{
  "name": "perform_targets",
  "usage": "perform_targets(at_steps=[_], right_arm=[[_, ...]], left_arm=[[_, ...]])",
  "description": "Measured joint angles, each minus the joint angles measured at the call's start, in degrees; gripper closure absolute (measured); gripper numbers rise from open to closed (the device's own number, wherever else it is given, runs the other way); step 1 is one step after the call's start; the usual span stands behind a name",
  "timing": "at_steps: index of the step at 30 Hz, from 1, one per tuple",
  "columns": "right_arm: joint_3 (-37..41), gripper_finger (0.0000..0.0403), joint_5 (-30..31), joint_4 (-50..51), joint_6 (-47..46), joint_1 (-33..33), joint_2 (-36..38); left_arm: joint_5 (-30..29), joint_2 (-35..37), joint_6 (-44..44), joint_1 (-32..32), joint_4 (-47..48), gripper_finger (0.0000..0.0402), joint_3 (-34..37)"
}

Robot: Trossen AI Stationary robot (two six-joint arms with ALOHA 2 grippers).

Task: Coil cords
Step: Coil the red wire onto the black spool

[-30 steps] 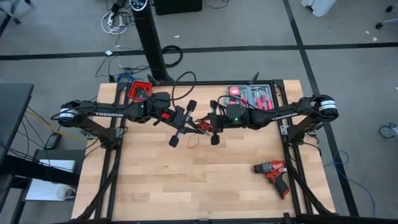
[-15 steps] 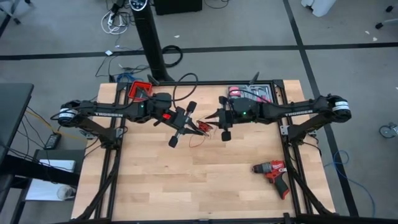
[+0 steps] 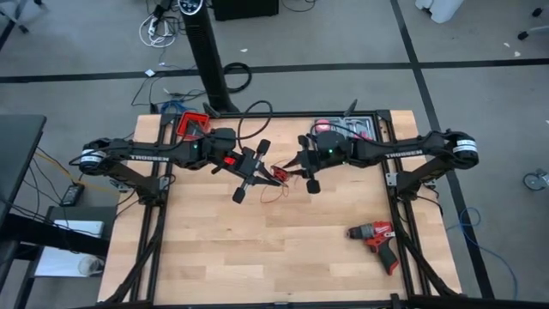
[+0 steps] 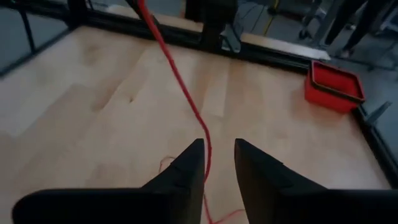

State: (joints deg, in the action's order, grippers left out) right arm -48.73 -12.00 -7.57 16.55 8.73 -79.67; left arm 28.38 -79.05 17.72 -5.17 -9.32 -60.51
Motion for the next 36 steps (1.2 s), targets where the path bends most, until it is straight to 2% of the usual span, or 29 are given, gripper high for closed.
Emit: perform_targets(at_steps=[4,11,22,28,36], right_arm=[[0.87,0.0297,-2.77,-0.64,-1.56,1.52,0.15],[1.92,0.0267,-2.98,-3.11,-1.5,1.07,0.12],[1.92,0.0265,-2.98,-13.55,-1.39,0.15,-6.29],[1.92,0.0288,-2.73,-14.05,-0.16,-0.13,-7.36],[1.92,0.0362,-2.7,-10.62,1.24,-0.13,-6.02]], left_arm=[[0.02,0.0,0.01,0.0,0.25,0.0396,0.0],[0.01,0.0,0.04,0.0,-0.14,0.0396,0.0],[-1.23,0.0,0.22,0.0,0.02,0.0396,0.0],[-1.31,0.0,0.22,0.0,0.36,0.0396,-0.02],[-1.31,-0.02,0.22,0.0,0.86,0.0396,-0.02]])
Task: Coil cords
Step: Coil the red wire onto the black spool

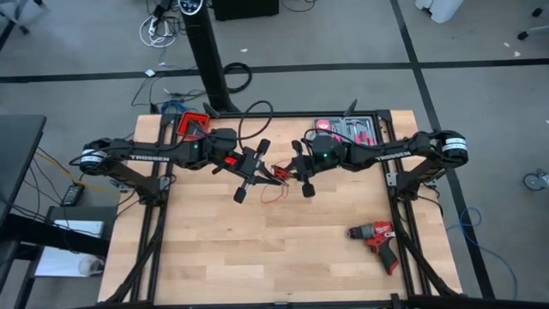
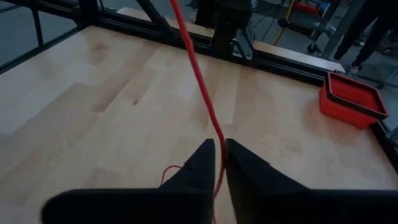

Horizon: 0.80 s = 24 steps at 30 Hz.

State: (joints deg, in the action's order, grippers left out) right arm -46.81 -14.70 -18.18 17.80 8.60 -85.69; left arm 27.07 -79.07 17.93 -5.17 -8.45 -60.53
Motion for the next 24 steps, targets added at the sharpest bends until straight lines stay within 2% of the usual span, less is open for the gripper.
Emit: perform_targets(at_steps=[3,11,18,24], right_arm=[[0.0,0.0393,-0.08,0.8,0.79,0.0,0.0],[0.0,0.0399,-0.25,2.27,4.0,-2.5,0.69],[0.0,0.0401,6.61,11.78,6.36,-5.65,6.31],[0.0,0.0402,13.44,21.76,6.3,-6.77,12.1]], left_arm=[[-0.07,0.0,0.0,-0.03,0.44,0.0396,0.0],[-3.19,0.0,0.04,-0.43,5.28,0.0396,0.0],[-8.01,0.0,0.02,-2.61,12.24,0.0396,0.0],[-8.5,0.0,-0.11,-4.33,13.21,0.0396,0.0]])
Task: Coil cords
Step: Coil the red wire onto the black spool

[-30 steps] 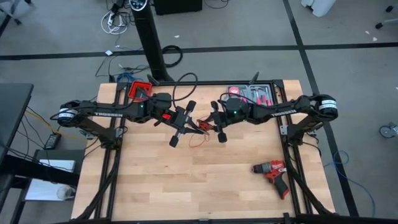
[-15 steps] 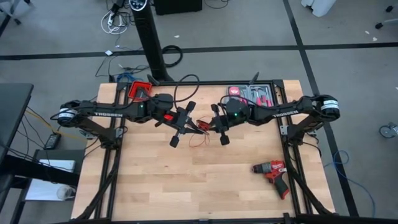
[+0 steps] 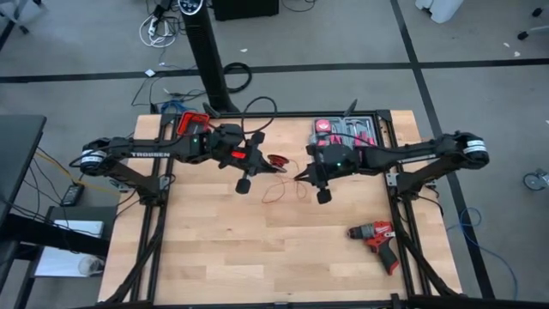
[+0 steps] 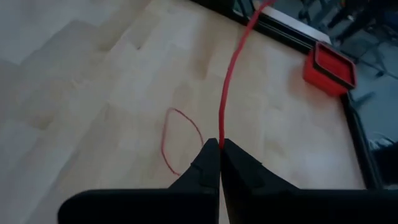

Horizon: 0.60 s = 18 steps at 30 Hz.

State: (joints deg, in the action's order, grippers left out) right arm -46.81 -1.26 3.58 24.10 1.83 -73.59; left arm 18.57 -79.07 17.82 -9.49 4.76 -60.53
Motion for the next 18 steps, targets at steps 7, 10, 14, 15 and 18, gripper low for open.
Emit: perform_targets(at_steps=[7,10,14,15,18], right_arm=[[0.0,0.0402,0.96,5.39,-0.5,-0.26,6.24],[0.0,0.0402,1.27,6.78,0.55,-1.4,9.01],[0.0,0.0403,1.58,5.88,4.24,-2.73,11.62],[0.0,0.0403,1.73,4.76,5.46,-2.91,12.12],[0.0,0.0403,2.12,-0.03,9.3,-2.77,12.7]], left_arm=[[0.05,0.0,-0.02,-0.5,1.05,0.0396,0.0],[-1.62,0.0,-0.52,-0.72,2.87,0.0396,0.0],[-5.37,0.0,-3.09,-0.75,4.19,0.0396,0.0],[-5.55,0.0,-3.41,-0.75,4.15,0.0396,0.0],[-5.53,0.0,-5.21,-0.75,4.2,0.0396,0.0]])
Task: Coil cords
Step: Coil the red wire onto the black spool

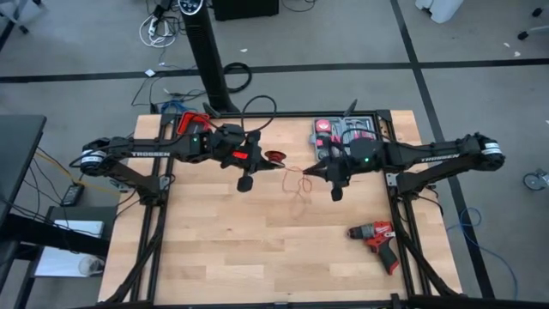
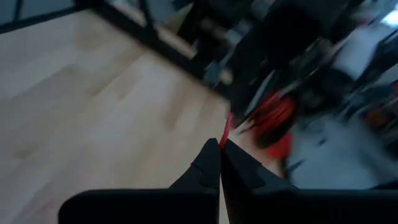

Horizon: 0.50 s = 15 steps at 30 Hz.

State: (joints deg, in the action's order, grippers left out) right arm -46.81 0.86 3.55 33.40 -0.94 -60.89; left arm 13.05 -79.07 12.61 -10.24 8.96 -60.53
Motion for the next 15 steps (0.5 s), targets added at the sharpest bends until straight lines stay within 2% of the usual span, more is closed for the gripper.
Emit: perform_targets(at_steps=[7,15], right_arm=[[0.0,0.0403,-0.48,-12.63,7.97,2.2,-0.39],[0.0,0.0403,-6.14,-27.4,6.89,5.47,-6.58]], left_arm=[[3.79,0.0,-3.88,0.88,0.3,0.0396,0.0],[7.76,0.0,-3.95,2.95,0.5,0.0396,0.0]])
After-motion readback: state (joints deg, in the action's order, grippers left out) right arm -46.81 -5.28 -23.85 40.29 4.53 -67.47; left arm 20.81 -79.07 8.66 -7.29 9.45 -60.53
